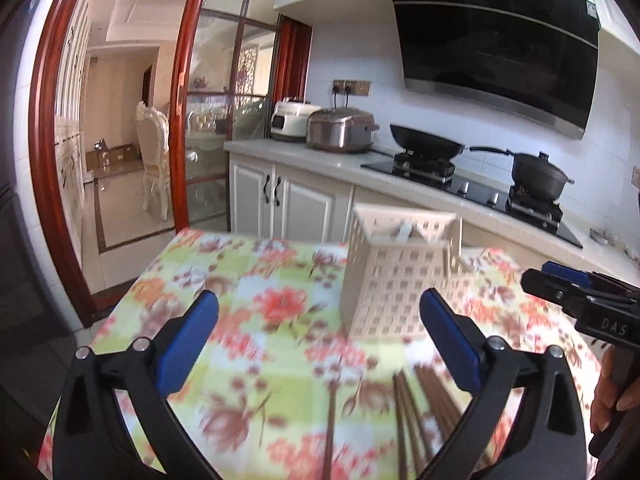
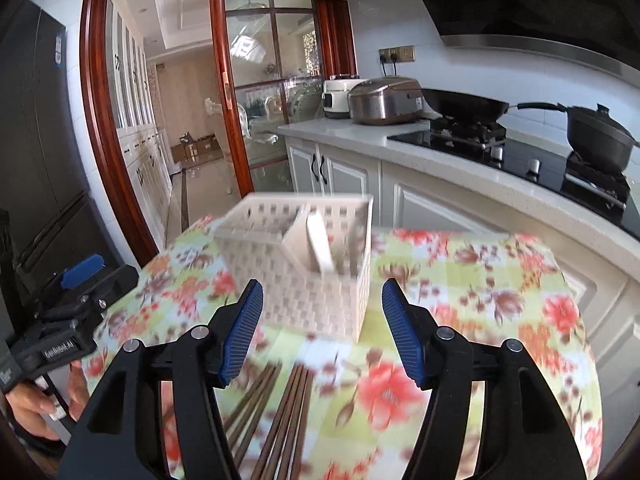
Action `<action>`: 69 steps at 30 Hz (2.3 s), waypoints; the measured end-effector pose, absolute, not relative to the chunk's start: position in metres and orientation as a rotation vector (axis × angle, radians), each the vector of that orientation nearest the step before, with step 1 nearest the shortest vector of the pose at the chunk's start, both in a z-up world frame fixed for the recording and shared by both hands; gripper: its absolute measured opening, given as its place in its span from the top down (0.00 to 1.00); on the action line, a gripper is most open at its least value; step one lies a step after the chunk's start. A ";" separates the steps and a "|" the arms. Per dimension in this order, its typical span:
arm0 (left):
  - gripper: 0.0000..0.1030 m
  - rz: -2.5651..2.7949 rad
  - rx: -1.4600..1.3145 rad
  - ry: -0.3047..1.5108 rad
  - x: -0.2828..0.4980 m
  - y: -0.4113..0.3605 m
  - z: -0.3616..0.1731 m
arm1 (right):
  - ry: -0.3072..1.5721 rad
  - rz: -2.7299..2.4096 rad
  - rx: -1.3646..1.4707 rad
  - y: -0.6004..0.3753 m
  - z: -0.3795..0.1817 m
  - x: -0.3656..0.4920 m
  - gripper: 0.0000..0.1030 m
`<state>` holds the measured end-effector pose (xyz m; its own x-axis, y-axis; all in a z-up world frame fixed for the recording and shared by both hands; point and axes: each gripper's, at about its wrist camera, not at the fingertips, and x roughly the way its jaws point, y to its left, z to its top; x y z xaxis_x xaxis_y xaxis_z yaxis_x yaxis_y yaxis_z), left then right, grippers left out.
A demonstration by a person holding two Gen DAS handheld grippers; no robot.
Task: Organize utensils
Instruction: 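Grasp a brown chopstick with the left tool while the right tool grasps another chopstick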
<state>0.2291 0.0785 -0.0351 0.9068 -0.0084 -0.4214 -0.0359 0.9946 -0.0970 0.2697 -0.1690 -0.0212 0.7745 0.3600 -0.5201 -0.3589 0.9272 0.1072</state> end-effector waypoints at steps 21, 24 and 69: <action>0.08 0.026 -0.095 0.761 0.229 0.077 -0.126 | 0.783 0.378 -0.013 -0.165 -0.120 0.237 0.62; 0.23 0.013 -0.110 0.815 0.240 0.075 -0.133 | 0.818 0.393 -0.021 -0.162 -0.127 0.244 0.73; 0.80 -0.048 0.035 0.932 0.294 0.046 -0.146 | 0.926 0.407 -0.184 -0.125 -0.140 0.282 0.89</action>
<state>0.2945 0.0464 -0.1457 0.5951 -0.0263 -0.8032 0.0564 0.9984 0.0091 0.2821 -0.1251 -0.1400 0.5316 0.2611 -0.8057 -0.4172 0.9086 0.0192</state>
